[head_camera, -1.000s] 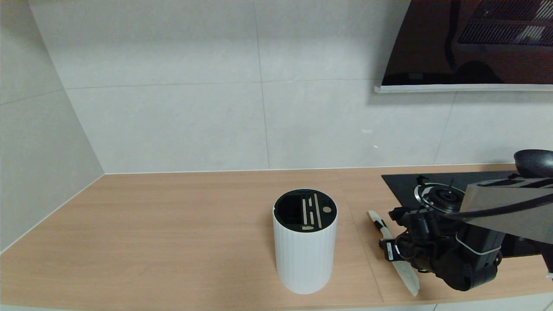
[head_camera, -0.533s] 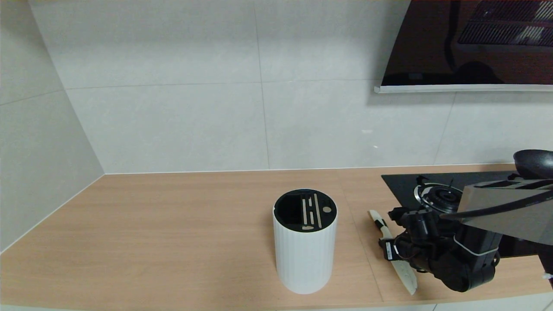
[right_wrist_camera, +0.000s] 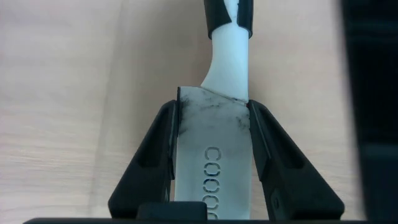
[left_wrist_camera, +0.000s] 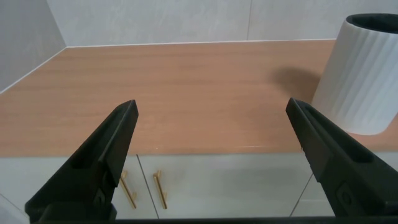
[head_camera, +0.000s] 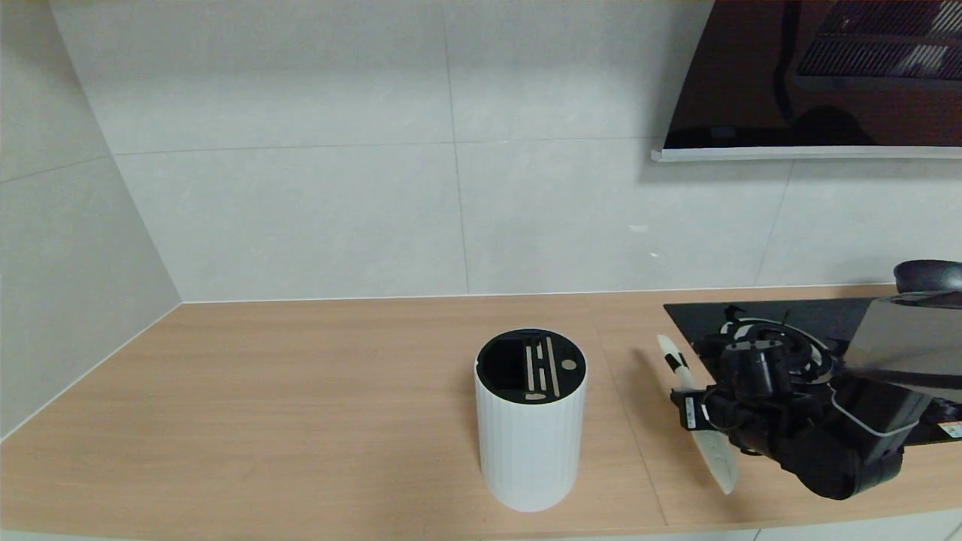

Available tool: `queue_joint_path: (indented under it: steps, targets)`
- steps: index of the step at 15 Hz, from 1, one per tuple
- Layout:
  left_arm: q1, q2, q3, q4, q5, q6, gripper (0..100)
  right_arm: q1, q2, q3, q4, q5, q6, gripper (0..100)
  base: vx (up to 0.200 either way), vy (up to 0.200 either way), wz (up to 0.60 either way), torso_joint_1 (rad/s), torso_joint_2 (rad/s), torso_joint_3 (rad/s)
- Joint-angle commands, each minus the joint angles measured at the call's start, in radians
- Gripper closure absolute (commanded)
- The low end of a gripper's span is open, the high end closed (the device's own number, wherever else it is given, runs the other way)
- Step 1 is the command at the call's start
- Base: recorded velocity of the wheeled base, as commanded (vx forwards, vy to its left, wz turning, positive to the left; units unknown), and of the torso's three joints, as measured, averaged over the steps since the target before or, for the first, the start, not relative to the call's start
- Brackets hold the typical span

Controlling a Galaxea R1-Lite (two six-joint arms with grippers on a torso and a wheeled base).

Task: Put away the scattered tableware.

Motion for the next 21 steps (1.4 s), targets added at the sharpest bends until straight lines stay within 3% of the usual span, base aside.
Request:
queue_joint_path:
  steps: [1, 3, 5, 8, 10, 12, 14, 15, 16, 17, 18, 19, 21]
  targets:
    - [0.0, 0.0, 0.0, 0.0, 0.001, 0.001, 0, 0.024, -0.12, 0.035, -0.001, 0.002, 0.0, 100, 0.0, 0.0, 0.0, 0.0, 0.0, 0.0]
    - [0.0, 0.0, 0.0, -0.003, 0.001, -0.01, 0, 0.047, -0.18, 0.049, 0.016, 0.003, 0.0, 100, 0.0, 0.0, 0.0, 0.0, 0.0, 0.0]
    - [0.0, 0.0, -0.084, 0.006, -0.019, -0.013, 0, 0.073, -0.315, 0.055, 0.093, 0.003, 0.0, 100, 0.0, 0.0, 0.0, 0.0, 0.0, 0.0]
    - [-0.006, 0.109, -0.207, 0.089, -0.226, -0.033, 0, 0.122, -0.462, 0.017, 0.169, 0.008, 0.0, 100, 0.0, 0.0, 0.0, 0.0, 0.0, 0.0]
    - [-0.015, 0.351, -0.348, 0.088, -0.364, -0.061, 0, 0.14, -0.52, -0.065, 0.242, 0.011, 0.0, 100, 0.0, 0.0, 0.0, 0.0, 0.0, 0.0]
    - [-0.021, 0.637, -0.509, 0.08, -0.47, -0.062, 0, 0.197, -0.548, -0.166, 0.335, 0.025, 0.0, 100, 0.0, 0.0, 0.0, 0.0, 0.0, 0.0]
    - [-0.034, 0.911, -0.65, 0.075, -0.487, -0.062, 0, 0.263, -0.551, -0.235, 0.343, 0.058, 0.0, 100, 0.0, 0.0, 0.0, 0.0, 0.0, 0.0]
    - [-0.067, 1.039, -0.705, 0.042, -0.486, -0.065, 0, 0.294, -0.554, -0.246, 0.347, 0.065, 0.0, 100, 0.0, 0.0, 0.0, 0.0, 0.0, 0.0]
    - [-0.109, 1.126, -0.725, -0.029, -0.484, -0.093, 0, 0.324, -0.559, -0.235, 0.346, 0.063, 0.0, 100, 0.0, 0.0, 0.0, 0.0, 0.0, 0.0]
    - [-0.118, 1.137, -0.727, -0.043, -0.484, -0.101, 0, 0.329, -0.56, -0.232, 0.344, 0.063, 0.001, 100, 0.0, 0.0, 0.0, 0.0, 0.0, 0.0]
    - [-0.216, 1.236, -0.725, -0.182, -0.481, -0.196, 0, 0.356, -0.552, -0.218, 0.34, 0.068, 0.003, 100, 0.0, 0.0, 0.0, 0.0, 0.0, 0.0]
    - [-0.321, 1.33, -0.713, -0.328, -0.473, -0.348, 0, 0.406, -0.536, -0.22, 0.338, 0.066, 0.003, 100, 0.0, 0.0, 0.0, 0.0, 0.0, 0.0]
    - [-0.396, 1.405, -0.69, -0.507, -0.456, -0.538, 0, 0.447, -0.528, -0.214, 0.338, 0.061, 0.005, 100, 0.0, 0.0, 0.0, 0.0, 0.0, 0.0]
